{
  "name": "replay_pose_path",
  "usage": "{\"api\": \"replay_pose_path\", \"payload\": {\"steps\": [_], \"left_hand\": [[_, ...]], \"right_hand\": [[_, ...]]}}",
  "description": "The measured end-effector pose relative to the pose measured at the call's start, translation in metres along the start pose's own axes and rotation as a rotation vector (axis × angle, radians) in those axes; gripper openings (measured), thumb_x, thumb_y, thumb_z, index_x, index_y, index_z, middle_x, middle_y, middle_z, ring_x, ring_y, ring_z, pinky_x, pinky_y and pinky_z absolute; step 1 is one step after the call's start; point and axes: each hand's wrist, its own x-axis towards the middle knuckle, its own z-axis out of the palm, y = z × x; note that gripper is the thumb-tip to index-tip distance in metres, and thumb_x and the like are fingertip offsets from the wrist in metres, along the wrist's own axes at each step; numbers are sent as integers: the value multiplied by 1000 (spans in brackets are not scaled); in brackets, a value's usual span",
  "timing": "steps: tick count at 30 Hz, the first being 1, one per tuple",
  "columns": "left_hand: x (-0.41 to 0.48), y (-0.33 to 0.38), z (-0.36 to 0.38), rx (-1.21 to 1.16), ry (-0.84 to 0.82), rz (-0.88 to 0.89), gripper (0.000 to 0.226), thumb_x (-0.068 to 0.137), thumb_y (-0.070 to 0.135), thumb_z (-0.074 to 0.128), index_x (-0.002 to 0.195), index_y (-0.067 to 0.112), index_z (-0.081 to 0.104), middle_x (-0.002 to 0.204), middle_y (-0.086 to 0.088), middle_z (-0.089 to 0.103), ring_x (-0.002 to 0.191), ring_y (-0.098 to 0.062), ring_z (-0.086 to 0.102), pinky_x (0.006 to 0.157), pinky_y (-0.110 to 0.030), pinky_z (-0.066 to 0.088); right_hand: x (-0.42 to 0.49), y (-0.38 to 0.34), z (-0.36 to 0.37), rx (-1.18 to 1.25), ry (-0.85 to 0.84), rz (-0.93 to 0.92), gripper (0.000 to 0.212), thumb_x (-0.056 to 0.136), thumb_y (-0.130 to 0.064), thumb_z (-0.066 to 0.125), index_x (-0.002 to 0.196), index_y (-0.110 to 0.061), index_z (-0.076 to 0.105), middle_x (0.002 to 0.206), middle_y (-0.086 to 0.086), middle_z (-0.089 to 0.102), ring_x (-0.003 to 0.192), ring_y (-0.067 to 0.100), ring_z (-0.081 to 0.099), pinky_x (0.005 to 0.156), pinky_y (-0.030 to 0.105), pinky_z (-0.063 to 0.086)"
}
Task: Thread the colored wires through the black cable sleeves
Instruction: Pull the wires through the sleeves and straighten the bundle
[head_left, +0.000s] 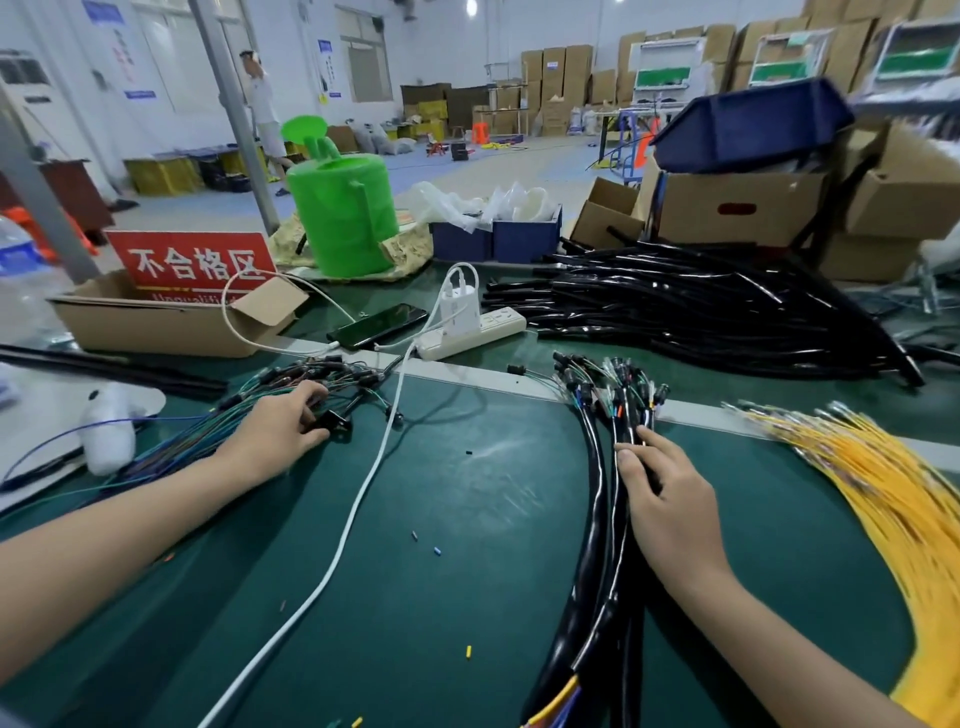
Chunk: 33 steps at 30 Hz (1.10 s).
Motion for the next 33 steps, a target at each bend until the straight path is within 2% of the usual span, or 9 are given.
{"api": "replay_pose_path", "payload": {"steps": [9,16,21,24,26,28,29,31,33], "left_hand": [[-22,-13,-13,47,-36,-34,14,79,11,74,90,5,69,69,1,63,66,-16,57,65,-25,41],[-18,-6,-3,53,-7,-26,22,84,18,68,105,16,62,82,5,60,76,-16,54,70,-31,44],[-8,4,-9,19,138,-14,8,86,18,64,91,14,69,86,-1,66,79,-19,59,73,-33,49],[18,15,-20,-179,155,-135,8,86,15,64,88,11,70,68,2,64,58,-8,61,61,-20,47],[46,22,-33,-541,171,-315,13,91,15,61,98,6,67,75,-5,68,53,-5,63,52,-13,49],[73,21,-49,-856,193,-460,32,96,22,53,121,2,56,106,-14,65,81,-15,67,73,-24,57],[82,17,-54,-829,176,-512,42,98,27,50,132,3,48,122,-16,59,100,-23,63,89,-36,53],[84,5,-56,-446,51,-530,55,97,36,48,142,8,36,141,-16,45,125,-34,47,107,-44,38],[68,-8,-49,-114,-94,-464,60,95,40,51,142,7,36,145,-16,42,130,-33,42,107,-40,34]], "right_hand": [[2,2,-1,-1,17,-11,22,96,-14,52,104,-9,72,133,0,56,122,16,50,101,25,32],[0,1,-1,-20,14,-25,22,95,-11,52,102,-8,72,131,2,58,119,20,52,99,27,33],[-1,0,-1,-18,8,-20,21,95,-11,52,100,-9,72,131,2,58,118,20,52,100,29,34],[-1,0,0,-21,6,-24,21,95,-10,51,98,-10,72,130,2,58,117,19,52,98,27,33],[0,-1,0,-23,7,-26,21,96,-10,51,97,-11,72,130,2,58,116,18,52,95,25,33],[1,-1,0,-25,14,-32,22,96,-10,50,97,-11,72,129,1,58,115,18,53,93,24,34],[2,-2,0,-24,17,-35,22,96,-10,50,97,-12,72,129,1,59,114,17,53,93,24,33],[3,-2,0,-22,18,-35,22,96,-10,50,97,-11,72,128,2,59,114,16,52,93,23,33],[3,0,1,-22,18,-29,22,96,-10,50,97,-11,72,128,2,59,114,16,52,94,23,33]]}}
